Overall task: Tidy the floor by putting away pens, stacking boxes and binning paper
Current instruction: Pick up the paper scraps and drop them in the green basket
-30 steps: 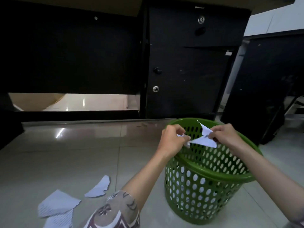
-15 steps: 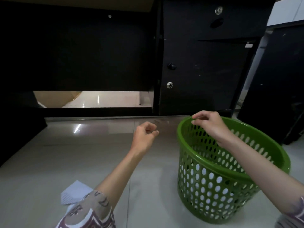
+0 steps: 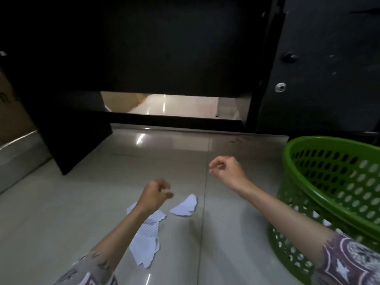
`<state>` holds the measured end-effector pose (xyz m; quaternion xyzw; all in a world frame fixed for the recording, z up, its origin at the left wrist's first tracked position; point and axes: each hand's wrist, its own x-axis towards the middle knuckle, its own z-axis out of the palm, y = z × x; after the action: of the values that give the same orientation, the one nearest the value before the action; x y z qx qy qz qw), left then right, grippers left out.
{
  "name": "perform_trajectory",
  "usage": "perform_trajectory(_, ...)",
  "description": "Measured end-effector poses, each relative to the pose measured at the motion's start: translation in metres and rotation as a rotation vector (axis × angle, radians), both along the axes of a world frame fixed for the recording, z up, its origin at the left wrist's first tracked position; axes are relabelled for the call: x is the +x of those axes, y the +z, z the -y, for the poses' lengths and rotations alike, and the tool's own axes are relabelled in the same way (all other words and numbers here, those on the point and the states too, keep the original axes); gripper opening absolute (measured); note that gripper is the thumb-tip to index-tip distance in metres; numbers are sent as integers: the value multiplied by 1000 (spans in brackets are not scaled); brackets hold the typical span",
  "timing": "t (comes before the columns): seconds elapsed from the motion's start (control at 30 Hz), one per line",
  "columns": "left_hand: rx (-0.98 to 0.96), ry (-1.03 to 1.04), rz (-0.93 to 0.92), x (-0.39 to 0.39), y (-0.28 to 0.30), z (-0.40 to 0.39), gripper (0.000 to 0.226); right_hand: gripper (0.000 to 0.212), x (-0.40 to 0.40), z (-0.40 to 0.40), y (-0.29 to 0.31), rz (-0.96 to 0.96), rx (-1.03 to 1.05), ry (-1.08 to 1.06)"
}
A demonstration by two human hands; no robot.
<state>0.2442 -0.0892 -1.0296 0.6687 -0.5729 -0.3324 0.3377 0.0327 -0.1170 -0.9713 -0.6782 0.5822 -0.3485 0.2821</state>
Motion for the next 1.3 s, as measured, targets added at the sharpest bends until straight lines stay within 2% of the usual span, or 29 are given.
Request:
perform_trajectory(0.23,220,-67,362,63,-79,-32,32,12,29,25,-69,-77,119,110)
perform_trajectory(0.43,351,-281,568,75,-113,-40,63,14,44,29,-107,-140,168,169)
perform_trajectory(0.53,354,-344,697,75,-124,-36,63,13,49,29,-122,-162,186,205)
perform_trajectory(0.7,366,-354,685,76,-130,-27,37,16,52,33,-139,-179,206,234)
perform_trajectory(0.87,342,-357,667,77,-135,-27,40,25,60,45,-153,-243,200,258)
perform_trajectory(1.0,341,-386,696,76,-135,-26,52,37,69,58,-169,-402,203,307)
perform_trajectory(1.17,318,-427,731,76,-133,-21,36,53,78,72,-182,-648,238,369)
perform_trajectory(1.23,317,-439,722,77,-134,-20,29,53,80,76,-187,-742,255,394)
perform_trajectory(1.3,310,-450,723,78,-135,-20,31,50,82,79,-191,-751,271,373)
